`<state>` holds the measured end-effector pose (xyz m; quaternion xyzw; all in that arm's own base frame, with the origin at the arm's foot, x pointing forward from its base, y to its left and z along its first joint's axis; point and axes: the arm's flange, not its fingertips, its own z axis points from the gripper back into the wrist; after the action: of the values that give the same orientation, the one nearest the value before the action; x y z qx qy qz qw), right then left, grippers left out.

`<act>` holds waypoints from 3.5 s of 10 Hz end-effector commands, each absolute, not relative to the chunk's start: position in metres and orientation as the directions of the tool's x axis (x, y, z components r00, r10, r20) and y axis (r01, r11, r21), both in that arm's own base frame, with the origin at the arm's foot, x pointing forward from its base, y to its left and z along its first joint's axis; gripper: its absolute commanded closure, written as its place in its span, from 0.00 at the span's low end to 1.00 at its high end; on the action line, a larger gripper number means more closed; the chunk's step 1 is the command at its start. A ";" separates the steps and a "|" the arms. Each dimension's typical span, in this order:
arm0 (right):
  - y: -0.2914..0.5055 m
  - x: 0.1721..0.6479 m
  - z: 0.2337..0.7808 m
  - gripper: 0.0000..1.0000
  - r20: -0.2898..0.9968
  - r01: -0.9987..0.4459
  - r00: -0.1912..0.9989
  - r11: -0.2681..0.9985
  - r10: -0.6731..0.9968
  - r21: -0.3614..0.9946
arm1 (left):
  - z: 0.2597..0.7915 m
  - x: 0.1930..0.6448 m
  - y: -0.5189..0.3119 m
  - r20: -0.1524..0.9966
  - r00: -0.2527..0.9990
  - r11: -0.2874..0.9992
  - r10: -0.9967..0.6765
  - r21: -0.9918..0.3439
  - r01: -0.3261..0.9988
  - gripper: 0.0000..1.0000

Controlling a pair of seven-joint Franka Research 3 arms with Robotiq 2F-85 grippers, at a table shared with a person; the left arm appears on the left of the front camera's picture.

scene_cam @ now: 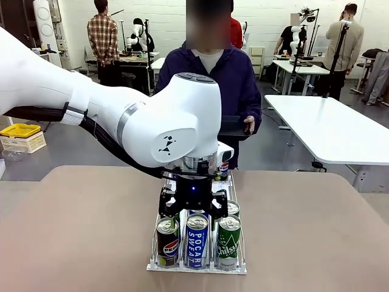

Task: Retrieve and hand over the desired beverage to the person.
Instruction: Pick up a can of the same type that the person held from the Automatic Can Dispenser, then place the picked can on the Handle tray extended by the person.

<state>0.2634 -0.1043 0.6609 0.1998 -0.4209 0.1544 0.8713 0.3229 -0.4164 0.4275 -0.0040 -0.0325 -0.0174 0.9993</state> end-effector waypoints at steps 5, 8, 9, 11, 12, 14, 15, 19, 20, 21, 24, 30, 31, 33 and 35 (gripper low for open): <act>-0.104 0.264 0.660 0.00 0.796 -0.445 0.597 0.867 0.102 0.223 | 0.421 0.320 -0.416 0.116 0.993 0.999 -0.029 -0.016 0.031 0.29; -0.104 0.264 0.660 0.00 0.796 -0.445 0.597 0.867 0.102 0.223 | 0.422 0.321 -0.413 0.117 0.993 0.999 -0.035 -0.009 0.037 1.00; -0.104 0.264 0.660 0.00 0.796 -0.445 0.597 0.867 0.102 0.223 | 0.422 0.320 -0.413 0.118 0.992 0.999 -0.036 -0.004 0.037 1.00; -0.104 0.264 0.660 0.00 0.796 -0.445 0.597 0.867 0.102 0.223 | 0.422 0.320 -0.412 0.116 0.992 0.999 -0.038 0.004 0.037 0.92; -0.104 0.264 0.660 0.00 0.796 -0.445 0.597 0.867 0.102 0.223 | 0.422 0.320 -0.412 0.115 0.993 0.999 -0.039 0.006 0.039 0.99; -0.104 0.264 0.660 0.00 0.796 -0.445 0.597 0.867 0.102 0.223 | 0.425 0.320 -0.411 0.114 0.992 0.999 -0.051 0.010 0.050 1.00; -0.104 0.264 0.660 0.00 0.796 -0.445 0.597 0.867 0.102 0.223 | 0.437 0.318 -0.411 0.102 0.991 0.996 -0.090 0.026 0.087 1.00; -0.104 0.264 0.660 0.00 0.796 -0.445 0.597 0.867 0.102 0.223 | 0.577 0.275 -0.410 0.211 0.947 0.967 -0.242 0.130 0.218 1.00; -0.104 0.264 0.660 0.00 0.796 -0.445 0.597 0.867 0.102 0.223 | 0.606 0.271 -0.405 0.242 0.942 0.971 -0.231 0.120 0.207 1.00; -0.104 0.264 0.660 0.00 0.796 -0.445 0.597 0.867 0.102 0.223 | 0.626 0.269 -0.400 0.263 0.940 0.975 -0.215 0.113 0.192 1.00; -0.104 0.264 0.660 0.00 0.796 -0.445 0.597 0.867 0.102 0.223 | 0.671 0.273 -0.391 0.308 0.937 0.987 -0.162 0.071 0.147 1.00; -0.104 0.264 0.660 0.00 0.796 -0.445 0.597 0.867 0.102 0.223 | 0.678 0.277 -0.386 0.305 0.942 0.991 -0.137 0.043 0.131 1.00; -0.104 0.264 0.660 0.00 0.796 -0.445 0.597 0.867 0.102 0.223 | 0.678 0.277 -0.386 0.305 0.942 0.991 -0.137 0.043 0.131 1.00; -0.104 0.264 0.660 0.00 0.796 -0.445 0.597 0.867 0.102 0.223 | 0.678 0.277 -0.386 0.305 0.942 0.991 -0.137 0.043 0.131 1.00; -0.104 0.264 0.660 0.00 0.796 -0.445 0.597 0.867 0.102 0.223 | 0.678 0.277 -0.386 0.305 0.942 0.991 -0.137 0.043 0.131 1.00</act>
<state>0.2634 -0.1044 0.6608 0.1998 -0.4209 0.1542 0.8713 0.2778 -0.3884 0.6759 0.0123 -0.1507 -0.0700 0.9860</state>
